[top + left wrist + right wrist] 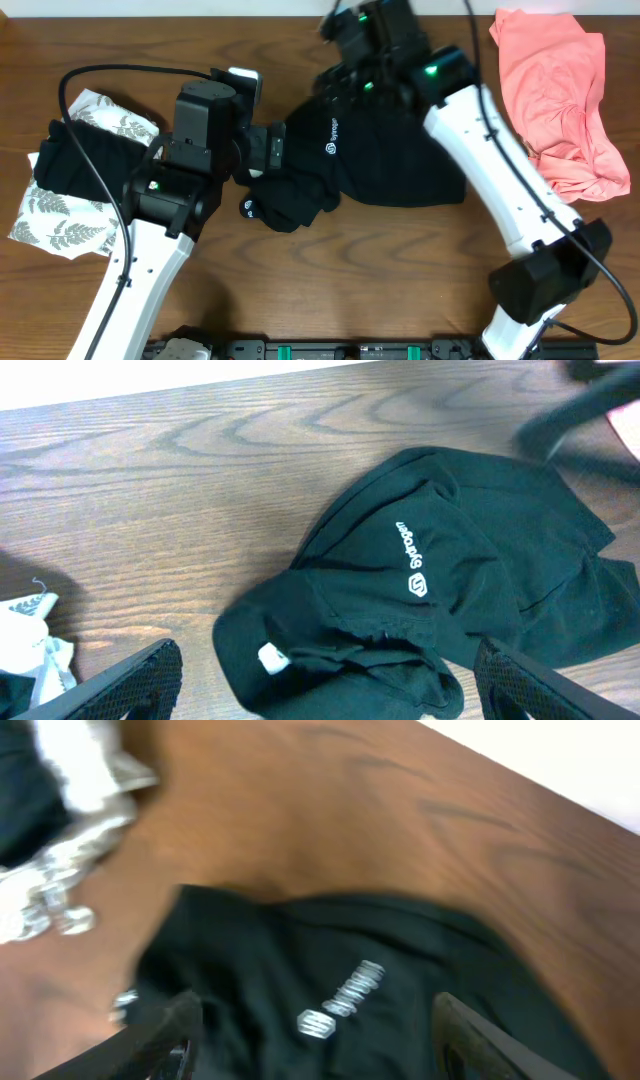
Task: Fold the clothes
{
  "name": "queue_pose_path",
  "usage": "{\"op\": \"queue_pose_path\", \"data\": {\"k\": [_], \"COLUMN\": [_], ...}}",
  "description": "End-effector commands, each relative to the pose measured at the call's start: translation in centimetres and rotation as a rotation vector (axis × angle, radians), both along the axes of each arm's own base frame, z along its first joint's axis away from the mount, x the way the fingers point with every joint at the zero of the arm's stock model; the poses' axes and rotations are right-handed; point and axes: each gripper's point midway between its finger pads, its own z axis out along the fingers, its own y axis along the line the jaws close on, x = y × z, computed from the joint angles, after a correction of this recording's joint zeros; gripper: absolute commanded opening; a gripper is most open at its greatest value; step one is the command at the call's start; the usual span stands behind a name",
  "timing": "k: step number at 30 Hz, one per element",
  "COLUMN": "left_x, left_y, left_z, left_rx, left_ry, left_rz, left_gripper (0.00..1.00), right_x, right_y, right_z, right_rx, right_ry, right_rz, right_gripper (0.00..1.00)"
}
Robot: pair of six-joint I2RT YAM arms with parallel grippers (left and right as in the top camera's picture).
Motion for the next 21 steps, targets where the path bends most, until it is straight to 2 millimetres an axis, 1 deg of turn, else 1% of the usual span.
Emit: {"op": "queue_pose_path", "data": {"k": [1, 3, 5, 7, 9, 11, 12, 14, 18, 20, 21], "left_x": [0.9, 1.4, 1.9, 2.2, 2.4, 2.3, 2.2, 1.9, 1.5, 1.5, 1.5], "left_y": [0.0, -0.6, -1.1, -1.2, -1.3, -1.3, -1.2, -1.1, -1.0, -1.0, -1.0], "left_z": [-0.4, -1.5, -2.8, -3.7, -4.1, -4.1, -4.0, -3.7, -3.2, -3.0, -3.0], "left_rx": [0.012, 0.006, 0.000, 0.004, 0.004, 0.004, 0.004, 0.004, 0.001, 0.000, 0.000], "left_ry": [0.008, 0.039, 0.073, 0.096, 0.108, 0.108, 0.108, 0.106, 0.098, 0.093, 0.093], "left_rz": [0.005, -0.012, -0.027, -0.025, -0.022, -0.022, -0.022, -0.022, -0.022, -0.022, -0.022], "left_gripper": [0.93, 0.93, 0.93, 0.93, 0.93, 0.93, 0.93, 0.94, 0.93, 0.93, 0.93], "right_x": [2.5, 3.2, 3.7, 4.2, 4.8, 5.4, 5.7, 6.1, 6.3, 6.1, 6.1], "right_y": [-4.9, -6.2, -6.7, -6.3, -5.6, -5.1, -5.0, -4.8, -4.8, -4.6, -4.5], "right_z": [-0.9, -2.3, -4.5, -7.1, -10.2, -13.2, -15.0, -17.9, -21.8, -22.7, -22.7], "right_rx": [-0.026, -0.023, -0.037, -0.049, -0.059, -0.069, -0.073, -0.079, -0.090, -0.091, -0.087], "right_ry": [0.037, 0.083, 0.129, 0.178, 0.226, 0.265, 0.289, 0.329, 0.390, 0.403, 0.404], "right_rz": [-0.200, -0.255, -0.272, -0.265, -0.252, -0.254, -0.264, -0.285, -0.314, -0.308, -0.304], "right_gripper": [0.72, 0.71, 0.71, 0.71, 0.71, 0.72, 0.71, 0.70, 0.68, 0.67, 0.64]}}
